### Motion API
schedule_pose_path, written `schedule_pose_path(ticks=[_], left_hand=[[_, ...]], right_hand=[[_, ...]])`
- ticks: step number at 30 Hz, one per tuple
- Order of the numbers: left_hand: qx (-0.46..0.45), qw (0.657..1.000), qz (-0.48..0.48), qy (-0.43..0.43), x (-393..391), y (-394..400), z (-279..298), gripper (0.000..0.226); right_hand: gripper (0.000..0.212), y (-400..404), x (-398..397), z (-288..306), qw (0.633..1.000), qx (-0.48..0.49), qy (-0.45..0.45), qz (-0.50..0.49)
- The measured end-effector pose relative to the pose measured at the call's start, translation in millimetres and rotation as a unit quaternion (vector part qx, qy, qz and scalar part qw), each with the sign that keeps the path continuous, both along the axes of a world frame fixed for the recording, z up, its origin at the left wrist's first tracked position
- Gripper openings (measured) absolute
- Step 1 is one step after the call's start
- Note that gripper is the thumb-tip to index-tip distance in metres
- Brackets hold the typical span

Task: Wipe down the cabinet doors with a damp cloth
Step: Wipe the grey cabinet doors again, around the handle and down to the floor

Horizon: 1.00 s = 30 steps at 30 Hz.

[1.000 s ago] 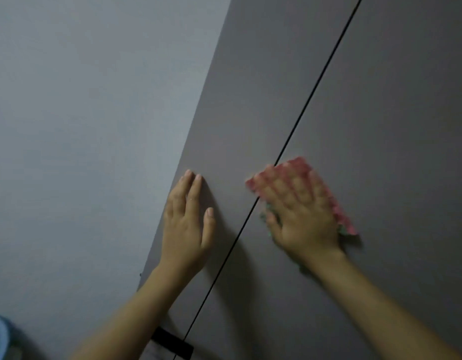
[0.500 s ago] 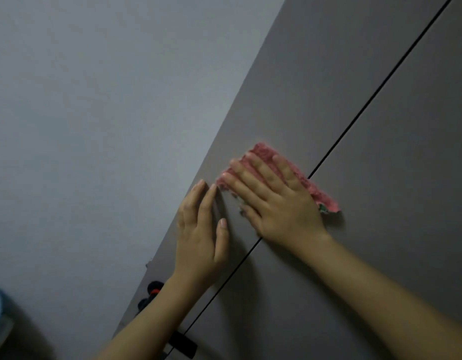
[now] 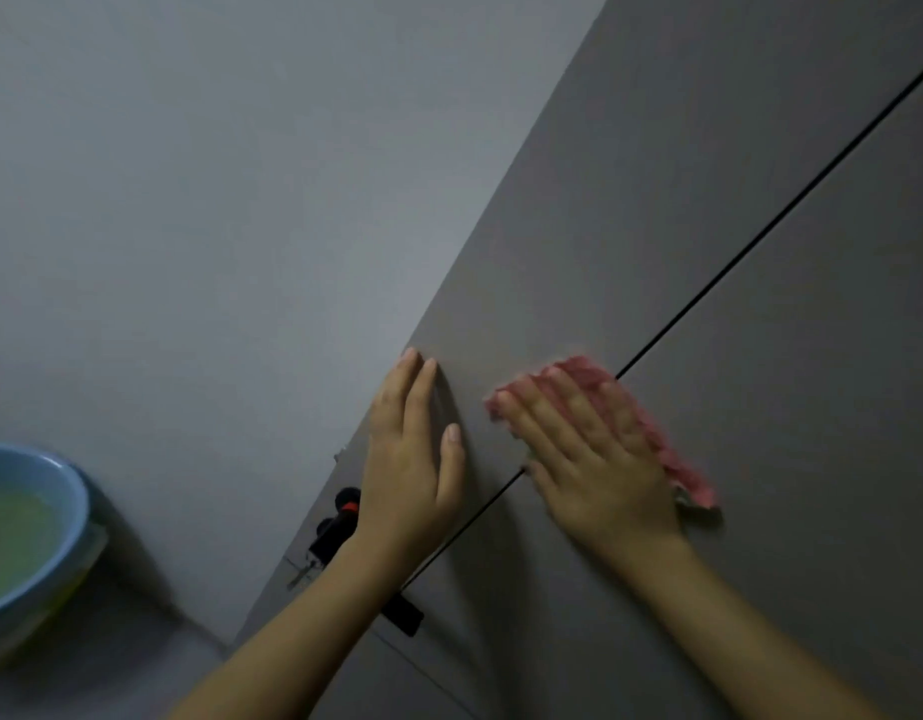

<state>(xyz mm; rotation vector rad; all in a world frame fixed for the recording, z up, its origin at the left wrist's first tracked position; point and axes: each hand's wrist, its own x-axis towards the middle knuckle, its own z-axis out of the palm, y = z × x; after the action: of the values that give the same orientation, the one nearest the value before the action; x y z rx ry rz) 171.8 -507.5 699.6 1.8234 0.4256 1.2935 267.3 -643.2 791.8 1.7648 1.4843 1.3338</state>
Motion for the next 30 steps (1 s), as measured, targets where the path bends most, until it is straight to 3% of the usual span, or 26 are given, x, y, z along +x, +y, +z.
schedule_pose_path(ticks=[3,7,10,12,14,18,22,25,27,30], left_hand=[[-0.01,1.0,-0.008,0.013,-2.1,-16.7,0.1,0.06],[0.001,1.0,-0.011,0.022,1.8,-46.0,2.7,0.061],[0.002,1.0,0.0,0.011,6.5,-56.2,-10.0,0.061],[-0.001,1.0,0.008,0.008,7.8,-53.0,-21.4,0.061],[-0.005,1.0,0.011,0.014,3.3,-50.7,-32.8,0.064],[0.033,0.999,0.001,0.013,-1.3,-44.9,-46.2,0.066],[0.109,0.994,0.013,-0.017,4.2,-31.8,-61.6,0.062],[0.119,0.991,0.005,-0.056,6.0,-23.2,-69.0,0.062],[0.122,0.99,-0.009,-0.07,4.8,-22.7,-75.0,0.063],[0.139,0.989,-0.01,-0.048,9.8,-29.7,-74.9,0.07]], right_hand=[[0.057,-48.3,6.4,34.0,0.994,0.108,0.006,-0.02],[0.056,-10.2,5.3,53.3,0.976,0.217,0.023,-0.004],[0.056,29.9,-0.5,-3.2,0.99,0.135,0.021,0.027],[0.061,12.9,0.4,-47.5,0.998,0.06,0.004,0.011],[0.06,-33.0,8.3,-65.5,0.998,0.052,0.023,0.013],[0.057,-84.3,16.8,-25.5,0.986,0.166,0.03,-0.005],[0.056,-1.5,13.0,-4.1,0.946,0.325,0.006,0.018],[0.054,51.0,1.3,-50.7,0.972,0.23,-0.025,0.043],[0.054,30.5,4.6,-79.0,0.985,0.157,-0.053,0.04],[0.055,-24.7,17.9,-63.2,0.981,0.185,-0.032,0.045]])
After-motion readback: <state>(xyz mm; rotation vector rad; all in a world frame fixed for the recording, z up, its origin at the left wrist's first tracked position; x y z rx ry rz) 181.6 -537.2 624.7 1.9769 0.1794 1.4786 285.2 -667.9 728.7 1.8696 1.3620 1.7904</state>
